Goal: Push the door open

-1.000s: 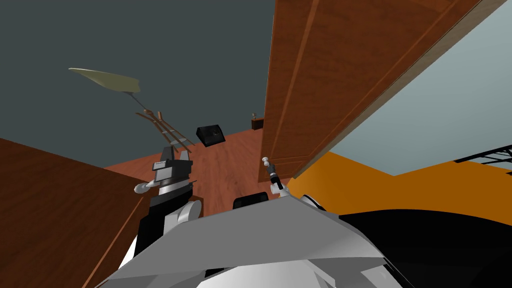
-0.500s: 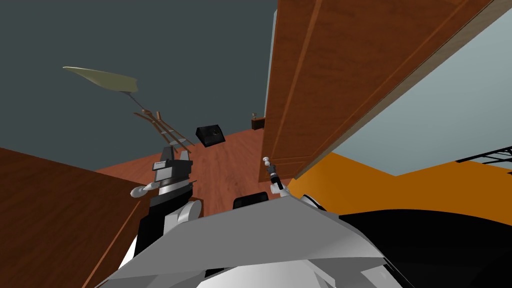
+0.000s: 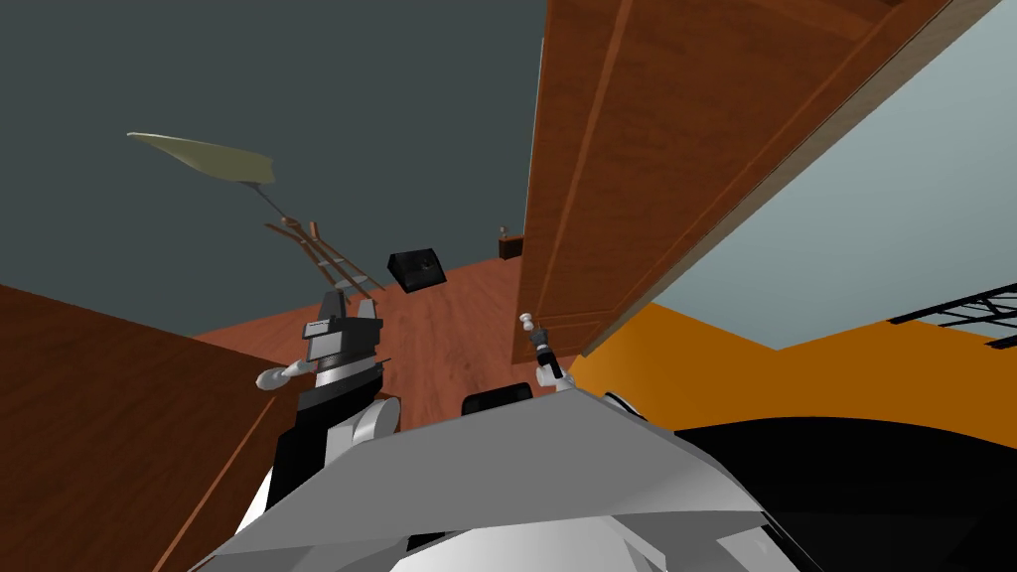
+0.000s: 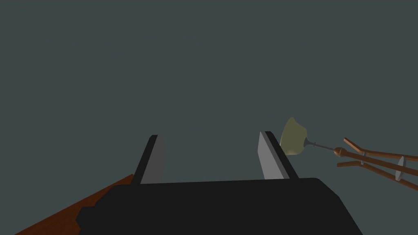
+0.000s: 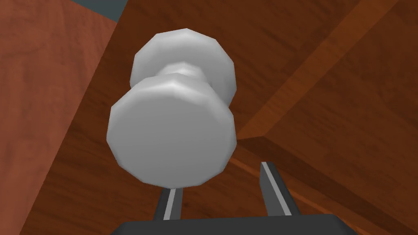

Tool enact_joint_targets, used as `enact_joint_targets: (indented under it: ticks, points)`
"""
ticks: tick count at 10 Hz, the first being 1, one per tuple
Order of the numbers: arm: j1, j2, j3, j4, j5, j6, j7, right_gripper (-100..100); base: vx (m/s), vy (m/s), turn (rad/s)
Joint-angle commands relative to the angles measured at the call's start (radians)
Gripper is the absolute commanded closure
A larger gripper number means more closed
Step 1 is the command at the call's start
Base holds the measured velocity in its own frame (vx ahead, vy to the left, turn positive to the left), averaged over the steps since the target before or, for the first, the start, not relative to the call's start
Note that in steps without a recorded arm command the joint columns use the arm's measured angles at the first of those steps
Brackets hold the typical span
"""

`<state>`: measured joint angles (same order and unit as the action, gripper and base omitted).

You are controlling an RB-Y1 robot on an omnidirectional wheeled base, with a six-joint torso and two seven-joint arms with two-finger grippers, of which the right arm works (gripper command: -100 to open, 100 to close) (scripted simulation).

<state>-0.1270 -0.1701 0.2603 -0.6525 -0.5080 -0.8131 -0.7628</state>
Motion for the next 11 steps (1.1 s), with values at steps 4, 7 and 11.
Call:
enact_joint_targets:
  ticks: [4, 7, 11]
  points:
    - [0.010, 0.060, 0.051, -0.022, -0.064, -0.033, -0.121, -100, -0.102, -0.047, 0.047]
    - [0.026, 0.094, 0.078, -0.050, -0.114, -0.044, -0.202, -100, -0.099, -0.040, 0.026]
    - [0.044, 0.138, 0.110, -0.082, -0.171, -0.057, -0.293, -100, -0.081, -0.054, 0.024]
